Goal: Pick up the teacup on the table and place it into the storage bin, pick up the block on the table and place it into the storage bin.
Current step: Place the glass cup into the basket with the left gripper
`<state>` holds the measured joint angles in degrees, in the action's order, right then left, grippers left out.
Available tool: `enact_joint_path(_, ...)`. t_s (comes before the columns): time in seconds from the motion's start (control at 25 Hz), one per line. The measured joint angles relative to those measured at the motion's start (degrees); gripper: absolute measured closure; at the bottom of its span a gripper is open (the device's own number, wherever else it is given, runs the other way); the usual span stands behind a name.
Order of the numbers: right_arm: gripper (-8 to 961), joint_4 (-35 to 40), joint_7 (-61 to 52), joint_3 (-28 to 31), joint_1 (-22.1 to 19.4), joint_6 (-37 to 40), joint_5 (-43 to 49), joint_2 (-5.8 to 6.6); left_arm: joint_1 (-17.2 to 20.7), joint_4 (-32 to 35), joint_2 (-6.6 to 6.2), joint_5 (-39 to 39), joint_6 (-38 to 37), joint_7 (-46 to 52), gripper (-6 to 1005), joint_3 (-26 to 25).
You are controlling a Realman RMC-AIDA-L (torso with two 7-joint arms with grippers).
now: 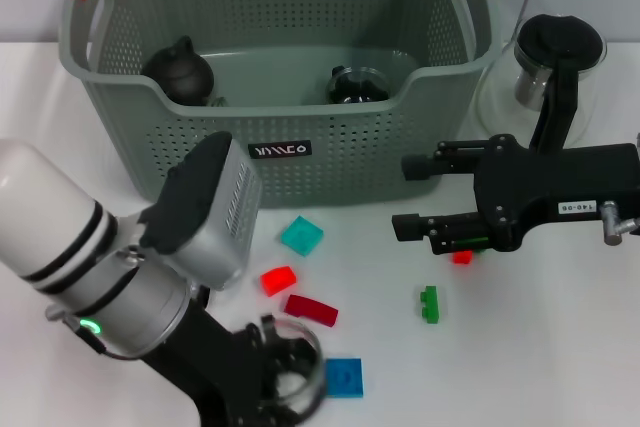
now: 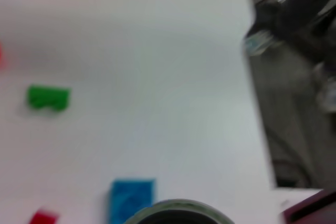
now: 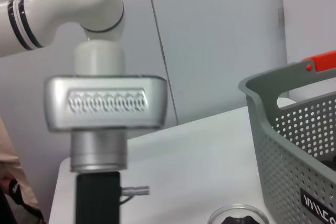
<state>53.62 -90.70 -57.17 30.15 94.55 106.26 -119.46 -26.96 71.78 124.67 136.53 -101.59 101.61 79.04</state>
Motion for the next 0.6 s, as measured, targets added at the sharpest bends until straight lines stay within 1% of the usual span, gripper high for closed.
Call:
enact_joint_path(0.12, 162, 0.0, -0.2, 0.1, -0.4, 0.3, 0.0, 0.45, -1.7, -0.1, -0.24, -6.0, -5.2, 0.7, 948, -3.4)
enact_joint_path(0.2, 162, -0.3, -0.6, 0.1, -0.6, 0.5, 0.0, 0.89, -4.0, -1.3, -0.29, -12.5, -9.2, 1.0, 948, -9.3)
enact_joint_path(0.32, 163, -1.8, -0.8, 0.1, -1.1, 1.3, 0.1, 2.04, -7.6, -3.6, -0.47, -20.4, -10.0, 2.9, 948, -19.5)
enact_joint_path(0.4, 163, -3.0, -0.9, 0.2, -1.4, 1.8, 0.8, 2.96, -9.6, -4.1, -0.58, -22.1, -7.1, 4.1, 949, -24.7)
enact_joint_path(0.44, 163, -3.8, -0.9, 0.6, -1.6, 2.0, 1.4, 3.53, -10.6, -4.2, -0.66, -22.4, -4.5, 4.6, 949, -26.9)
enact_joint_path(0.48, 163, -4.3, -0.9, 0.9, -1.6, 2.2, 2.2, 3.98, -11.2, -4.3, -0.78, -22.3, -1.8, 5.1, 949, -28.0)
enact_joint_path(0.52, 163, -4.9, -1.0, 1.4, -1.7, 2.5, 2.9, 4.44, -12.2, -4.6, -1.09, -22.2, 2.8, 6.1, 949, -29.0)
enact_joint_path(0.6, 163, -5.7, -1.5, 3.1, -1.8, 3.8, 4.9, 5.43, -13.7, -5.7, -1.95, -21.5, 11.0, 8.4, 949, -28.3)
